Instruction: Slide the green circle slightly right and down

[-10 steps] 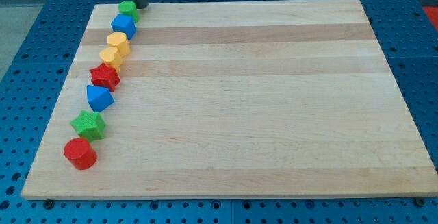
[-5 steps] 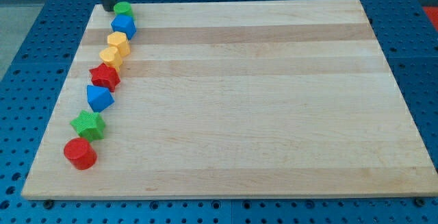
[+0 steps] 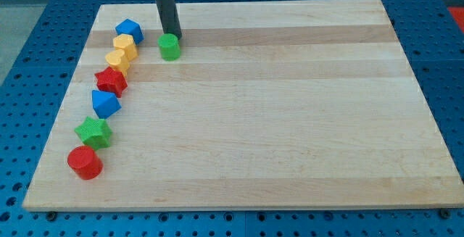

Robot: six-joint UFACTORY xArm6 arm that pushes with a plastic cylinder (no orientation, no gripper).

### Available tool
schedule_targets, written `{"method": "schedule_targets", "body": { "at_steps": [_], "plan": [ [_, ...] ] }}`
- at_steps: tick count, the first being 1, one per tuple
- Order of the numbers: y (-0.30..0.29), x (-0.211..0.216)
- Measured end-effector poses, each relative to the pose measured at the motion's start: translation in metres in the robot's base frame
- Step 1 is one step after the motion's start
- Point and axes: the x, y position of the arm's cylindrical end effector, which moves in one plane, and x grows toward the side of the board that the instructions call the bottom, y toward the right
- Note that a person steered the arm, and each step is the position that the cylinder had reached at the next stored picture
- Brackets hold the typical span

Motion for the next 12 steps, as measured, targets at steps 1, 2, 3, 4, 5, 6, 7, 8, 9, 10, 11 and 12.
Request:
{"method": "schedule_targets", "body": {
  "at_steps": [1,2,3,4,5,6,7,8,9,10,11,12],
  "plan": [
    [0.016,0.033],
    [0.028,0.065],
    [0.054,0.069],
    [0.058,0.044],
    [0.030,0.041],
    [-0.002,0.041],
    [-0.012,0.045],
    [-0.003,0.063],
    [0.015,0.086],
    [0.020,0.117],
    [0.024,0.143],
    [0.050,0.159]
  ]
}}
